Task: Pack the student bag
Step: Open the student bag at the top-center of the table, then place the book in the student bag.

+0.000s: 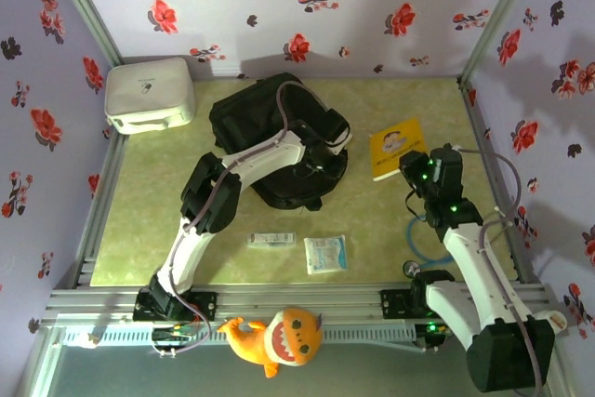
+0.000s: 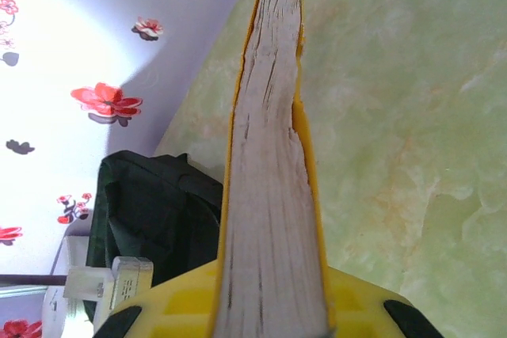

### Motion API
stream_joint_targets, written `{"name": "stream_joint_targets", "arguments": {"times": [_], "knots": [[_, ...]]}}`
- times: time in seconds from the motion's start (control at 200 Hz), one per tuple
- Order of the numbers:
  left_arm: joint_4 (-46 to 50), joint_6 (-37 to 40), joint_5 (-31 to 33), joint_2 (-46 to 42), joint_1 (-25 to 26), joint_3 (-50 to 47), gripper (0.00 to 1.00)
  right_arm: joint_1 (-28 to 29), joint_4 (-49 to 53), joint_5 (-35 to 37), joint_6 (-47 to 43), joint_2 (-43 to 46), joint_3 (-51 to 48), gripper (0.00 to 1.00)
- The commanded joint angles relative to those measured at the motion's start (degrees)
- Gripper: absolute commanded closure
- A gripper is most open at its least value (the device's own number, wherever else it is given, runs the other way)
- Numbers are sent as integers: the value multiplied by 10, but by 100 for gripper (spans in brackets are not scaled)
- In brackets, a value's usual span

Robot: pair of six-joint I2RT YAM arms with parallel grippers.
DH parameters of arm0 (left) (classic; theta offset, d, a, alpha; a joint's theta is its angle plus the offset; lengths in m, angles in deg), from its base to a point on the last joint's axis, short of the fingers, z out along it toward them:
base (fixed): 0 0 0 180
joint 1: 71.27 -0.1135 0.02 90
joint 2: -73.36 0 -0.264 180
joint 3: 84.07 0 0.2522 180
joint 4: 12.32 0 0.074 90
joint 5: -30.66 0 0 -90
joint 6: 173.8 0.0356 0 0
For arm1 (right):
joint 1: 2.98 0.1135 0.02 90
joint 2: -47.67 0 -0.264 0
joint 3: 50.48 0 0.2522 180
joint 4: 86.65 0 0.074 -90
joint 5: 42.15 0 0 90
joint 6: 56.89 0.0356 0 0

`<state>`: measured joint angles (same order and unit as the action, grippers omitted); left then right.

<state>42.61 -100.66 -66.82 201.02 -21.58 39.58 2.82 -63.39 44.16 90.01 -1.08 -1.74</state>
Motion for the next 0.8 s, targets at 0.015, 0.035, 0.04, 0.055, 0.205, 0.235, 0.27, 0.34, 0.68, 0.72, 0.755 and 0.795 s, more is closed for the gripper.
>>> {"name": "stream_joint_targets", "arguments": {"times": [0.015, 0.035, 0.04, 0.055, 0.205, 0.235, 0.27, 0.34, 0.68, 0.72, 0.755, 0.795], "knots": [[-19, -14, 10, -29, -10, 2, 97, -5, -18, -10, -20, 26, 1, 92], [-21, -15, 7, -35, -13, 0, 97, -5, -17, -11, -21, 28, 1, 92], [-22, -15, 7, -37, -13, -1, 97, -5, -17, -11, -22, 29, 0, 92], [-24, -16, 4, -42, -15, -3, 97, -5, -17, -13, -23, 32, 0, 92], [-64, -32, -44, -102, -49, -36, 100, -5, -24, -43, -41, 50, -7, 92], [-74, -36, -53, -114, -58, -43, 100, -5, -26, -52, -44, 53, -8, 92], [-84, -41, -63, -126, -68, -50, 100, -5, -30, -64, -46, 57, -9, 92], [-103, -50, -82, -151, -90, -63, 100, -5, -41, -91, -49, 66, -15, 92], [-174, -79, -153, -205, -158, -88, 100, 43, -127, -183, -15, 66, -61, 92], [-176, -78, -156, -205, -158, -88, 100, 58, -127, -180, -15, 63, -64, 92], [-180, -78, -160, -204, -157, -89, 100, 73, -128, -174, -15, 62, -65, 92], [-184, -80, -167, -204, -157, -90, 100, 91, -130, -165, -13, 59, -69, 92]]}}
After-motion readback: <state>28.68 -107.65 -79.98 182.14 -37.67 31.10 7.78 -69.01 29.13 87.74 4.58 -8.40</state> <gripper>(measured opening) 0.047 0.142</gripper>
